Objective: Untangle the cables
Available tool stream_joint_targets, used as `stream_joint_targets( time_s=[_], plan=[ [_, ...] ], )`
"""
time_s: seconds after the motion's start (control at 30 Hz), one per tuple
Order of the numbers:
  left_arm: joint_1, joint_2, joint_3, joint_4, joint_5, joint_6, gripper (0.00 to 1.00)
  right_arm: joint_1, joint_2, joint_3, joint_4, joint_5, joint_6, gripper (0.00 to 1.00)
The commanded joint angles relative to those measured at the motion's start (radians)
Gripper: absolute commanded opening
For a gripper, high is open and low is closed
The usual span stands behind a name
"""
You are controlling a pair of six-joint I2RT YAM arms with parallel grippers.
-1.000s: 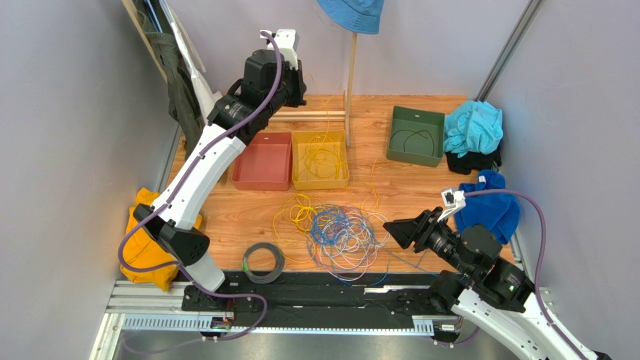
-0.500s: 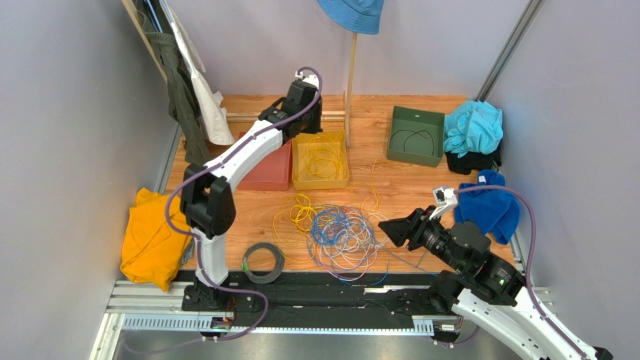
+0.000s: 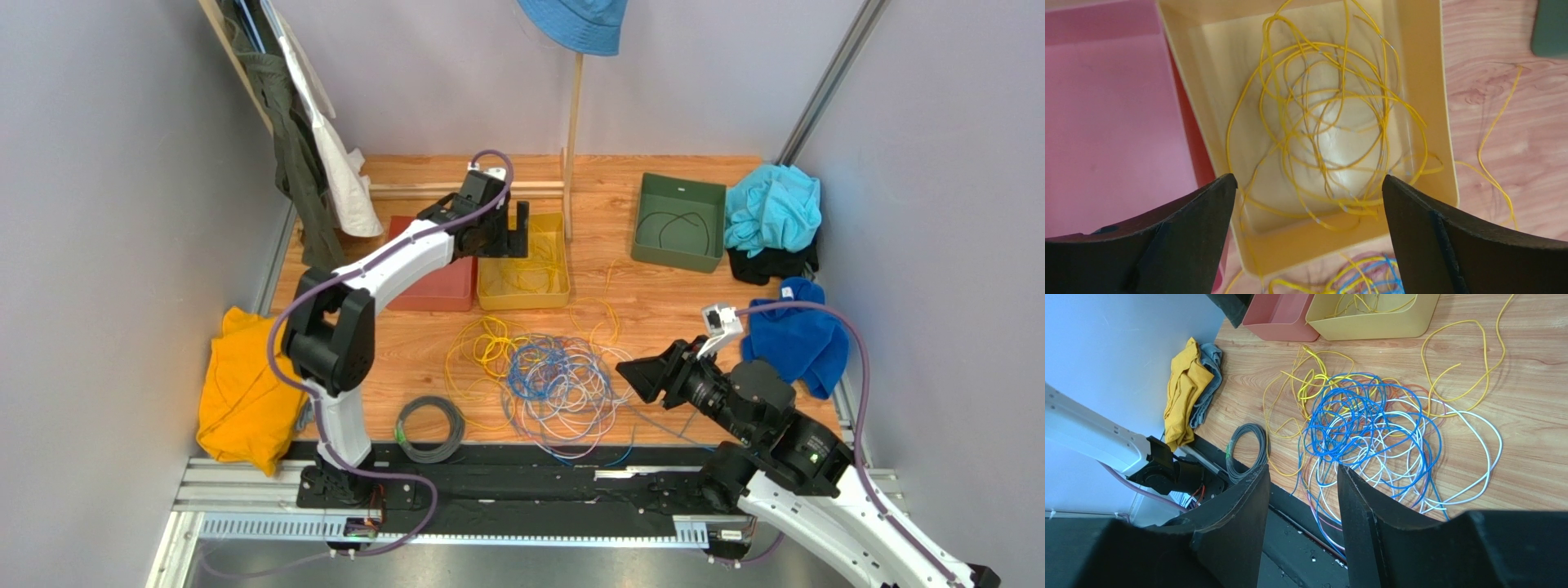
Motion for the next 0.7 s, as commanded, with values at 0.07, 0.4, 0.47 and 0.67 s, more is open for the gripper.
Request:
stream_joint_targets(
  time_s=[0.07,0.4,0.47,0.67],
  plan=[
    [-0.038,-0.335,-0.108,0.082,-0.051,-0.020,0.99,0.008,-0.024,-0.029,0.045,0.022,-0.001,0.48],
    [-0.199,-0.714,-0.571,0.125,-0.139,-0.132,0.94,0.007,-0.060,-0.074,0.031,0.003,0.047,0.47],
    [-0.213,-0.774,-0.640,0.151,-0.131,-0.179,0.90,0.008,-0.065,-0.072,0.019,0.006,0.050,0.47],
    [-0.299,-0.842,-0.859,0.278,-0.111,-0.255,0.86,0.007,-0.076,-0.089,0.008,0.013,0.067,0.47]
  ],
)
